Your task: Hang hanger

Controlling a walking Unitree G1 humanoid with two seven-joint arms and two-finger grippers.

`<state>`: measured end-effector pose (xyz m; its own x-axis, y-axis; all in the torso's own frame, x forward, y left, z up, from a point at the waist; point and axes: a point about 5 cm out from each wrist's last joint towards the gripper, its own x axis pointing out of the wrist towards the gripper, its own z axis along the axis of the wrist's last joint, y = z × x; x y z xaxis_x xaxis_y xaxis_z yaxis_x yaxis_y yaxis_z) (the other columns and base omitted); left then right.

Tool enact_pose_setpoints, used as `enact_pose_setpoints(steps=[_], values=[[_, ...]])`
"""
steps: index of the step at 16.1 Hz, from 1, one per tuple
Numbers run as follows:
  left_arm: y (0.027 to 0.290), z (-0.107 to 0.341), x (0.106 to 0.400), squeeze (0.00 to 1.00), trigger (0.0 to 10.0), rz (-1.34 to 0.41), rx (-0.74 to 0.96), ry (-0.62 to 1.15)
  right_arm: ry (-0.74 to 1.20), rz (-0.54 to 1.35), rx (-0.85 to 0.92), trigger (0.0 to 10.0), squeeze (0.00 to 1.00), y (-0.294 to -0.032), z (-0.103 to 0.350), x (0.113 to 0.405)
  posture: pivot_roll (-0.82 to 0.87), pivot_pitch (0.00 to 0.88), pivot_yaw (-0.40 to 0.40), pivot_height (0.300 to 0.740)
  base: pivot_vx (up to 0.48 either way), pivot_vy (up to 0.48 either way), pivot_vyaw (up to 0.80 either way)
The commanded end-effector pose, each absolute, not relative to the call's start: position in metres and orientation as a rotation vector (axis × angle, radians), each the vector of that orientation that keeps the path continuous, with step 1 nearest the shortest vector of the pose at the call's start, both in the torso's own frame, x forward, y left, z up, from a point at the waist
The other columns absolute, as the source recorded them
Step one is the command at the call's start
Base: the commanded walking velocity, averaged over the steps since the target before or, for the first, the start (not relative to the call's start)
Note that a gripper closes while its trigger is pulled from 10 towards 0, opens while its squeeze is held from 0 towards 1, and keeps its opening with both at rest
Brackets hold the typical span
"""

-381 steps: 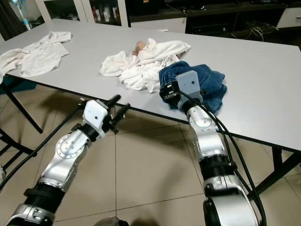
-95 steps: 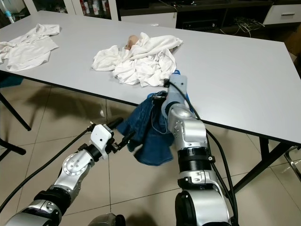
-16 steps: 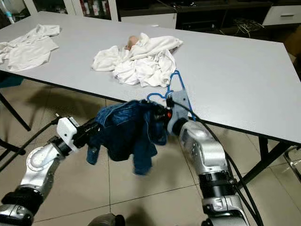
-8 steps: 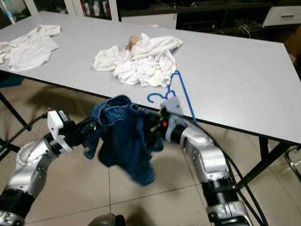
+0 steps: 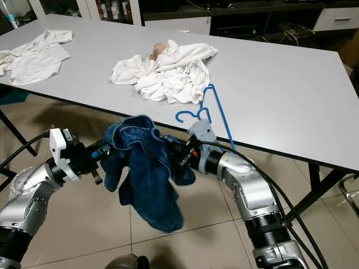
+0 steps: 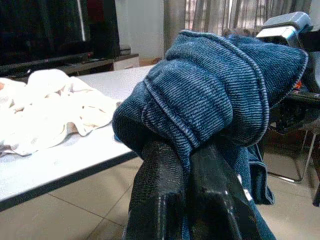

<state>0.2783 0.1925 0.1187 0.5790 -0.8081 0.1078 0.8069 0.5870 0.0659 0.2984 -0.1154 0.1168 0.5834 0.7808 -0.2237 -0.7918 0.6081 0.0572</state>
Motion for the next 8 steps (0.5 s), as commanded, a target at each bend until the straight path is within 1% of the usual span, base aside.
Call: enact_pose_setpoints(steps=[1, 5, 6, 7, 8], values=[[0.194, 0.123, 0.277, 0.0, 0.0, -0.949, 0.025, -0.136, 0.225, 0.919, -0.078, 10.0, 0.0, -0.114, 0.117, 0.299, 0.0, 0.0, 0.073, 0.74, 0.0, 0.0, 0.0], [0.196, 0.117, 0.274, 0.0, 0.0, -0.951, 0.05, -0.091, 0.229, 0.906, -0.085, 10.0, 0.0, -0.113, 0.116, 0.302, 0.0, 0.0, 0.071, 0.74, 0.0, 0.0, 0.0], [0.2, 0.116, 0.273, 0.0, 0.0, -0.937, 0.049, -0.08, 0.237, 0.905, -0.088, 10.0, 0.0, -0.114, 0.114, 0.302, 0.0, 0.0, 0.069, 0.74, 0.0, 0.0, 0.0], [0.203, 0.116, 0.272, 0.0, 0.0, -0.93, 0.05, -0.079, 0.24, 0.9, -0.091, 10.0, 0.48, -0.115, 0.113, 0.302, 0.0, 0.0, 0.069, 0.74, 0.0, 0.0, 0.0], [0.206, 0.117, 0.271, 0.0, 0.0, -0.921, 0.053, -0.075, 0.243, 0.889, -0.084, 10.0, 1.0, -0.116, 0.113, 0.304, 0.0, 0.0, 0.069, 0.74, 0.0, 0.0, 0.0]])
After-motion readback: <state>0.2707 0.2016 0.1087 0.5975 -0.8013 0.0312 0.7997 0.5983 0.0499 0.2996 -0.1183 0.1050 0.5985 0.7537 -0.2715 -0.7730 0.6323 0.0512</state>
